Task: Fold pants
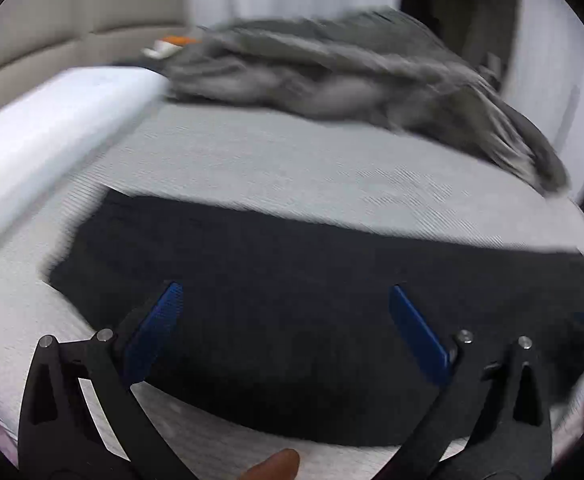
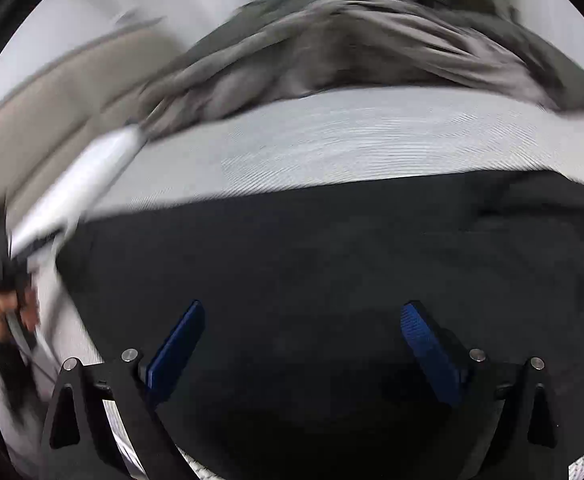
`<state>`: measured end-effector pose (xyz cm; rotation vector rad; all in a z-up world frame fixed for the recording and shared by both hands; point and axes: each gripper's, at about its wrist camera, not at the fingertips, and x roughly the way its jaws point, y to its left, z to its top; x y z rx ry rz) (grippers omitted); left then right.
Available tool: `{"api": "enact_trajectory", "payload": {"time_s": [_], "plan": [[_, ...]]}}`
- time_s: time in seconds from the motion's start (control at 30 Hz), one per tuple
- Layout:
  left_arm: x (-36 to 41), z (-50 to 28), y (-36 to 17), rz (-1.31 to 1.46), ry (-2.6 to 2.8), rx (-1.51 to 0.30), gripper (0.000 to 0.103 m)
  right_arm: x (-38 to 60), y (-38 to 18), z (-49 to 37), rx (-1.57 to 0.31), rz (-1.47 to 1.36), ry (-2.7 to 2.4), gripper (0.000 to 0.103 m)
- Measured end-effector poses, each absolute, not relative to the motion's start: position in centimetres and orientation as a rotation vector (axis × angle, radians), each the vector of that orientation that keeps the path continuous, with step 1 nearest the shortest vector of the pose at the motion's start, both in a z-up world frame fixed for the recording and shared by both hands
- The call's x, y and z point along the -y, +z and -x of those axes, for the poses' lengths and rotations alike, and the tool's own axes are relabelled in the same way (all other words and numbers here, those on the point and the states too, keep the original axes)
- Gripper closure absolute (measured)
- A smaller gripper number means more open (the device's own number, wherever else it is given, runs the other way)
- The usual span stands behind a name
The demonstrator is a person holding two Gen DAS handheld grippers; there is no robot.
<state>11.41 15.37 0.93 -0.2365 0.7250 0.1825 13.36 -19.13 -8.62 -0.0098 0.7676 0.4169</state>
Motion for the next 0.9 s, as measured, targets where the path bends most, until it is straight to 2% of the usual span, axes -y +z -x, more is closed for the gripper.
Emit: {"api": "enact_trajectory", "payload": {"time_s": [0.17,0.3,0.53,0.67,0.77,0.9], "plan": [[-6.5,-11.6,-1.6,0.167,-0.018,-0.801,0.001,15.3,-11.6,-12.0,-0.824,0.119,0.413,0.003],[-0.9,-11.5,-4.3,0.034,-0.09,-0.853,0.001,16.4,-12.3,-10.8,-0.799,0.203,0.374,0.003],[-2.4,-11.6,-6.0,0.027,-0.069,-0.874,0.001,28.1,-12.3,-10.9,-0.796,0.215,-0.047,0.003],[-3.9,-11.1,-5.5,0.035,-0.049,-0.881,0.001,34.0,-11.7,-11.0,-0.809,0.028,-0.15,0.003],[-3.8,-11.6,-4.8,0.061,-0.077,-0.875,0.001,32.0,-10.0,-10.4,-0.751,-0.006,-0.083,0.003],[-1.9,-13.6,-4.8,0.089,-0.084,-0.904,0.001,24.3,-9.6,-11.1,-0.716,-0.01,0.14,0.003]]}}
